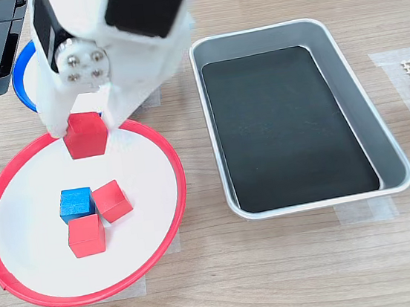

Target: Relocate any misplaced blocks to their matching dishes.

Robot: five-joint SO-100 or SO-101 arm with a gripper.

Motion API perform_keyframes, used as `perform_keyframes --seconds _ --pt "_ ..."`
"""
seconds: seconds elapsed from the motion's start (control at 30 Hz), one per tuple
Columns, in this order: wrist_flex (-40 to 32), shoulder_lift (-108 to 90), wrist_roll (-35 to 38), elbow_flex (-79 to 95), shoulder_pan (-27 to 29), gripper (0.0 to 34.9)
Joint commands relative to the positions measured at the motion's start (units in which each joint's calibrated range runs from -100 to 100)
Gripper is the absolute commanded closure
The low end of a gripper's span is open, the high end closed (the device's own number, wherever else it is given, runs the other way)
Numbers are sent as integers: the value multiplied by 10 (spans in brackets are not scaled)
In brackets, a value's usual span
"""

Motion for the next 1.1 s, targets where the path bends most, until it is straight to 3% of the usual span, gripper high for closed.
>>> perform_keyframes --seconds 0.0,0.57,1.07 --pt "-8 -17 1 7 -26 346" --pt "-58 74 4 31 -61 346" --pt "-60 118 3 -10 -75 340"
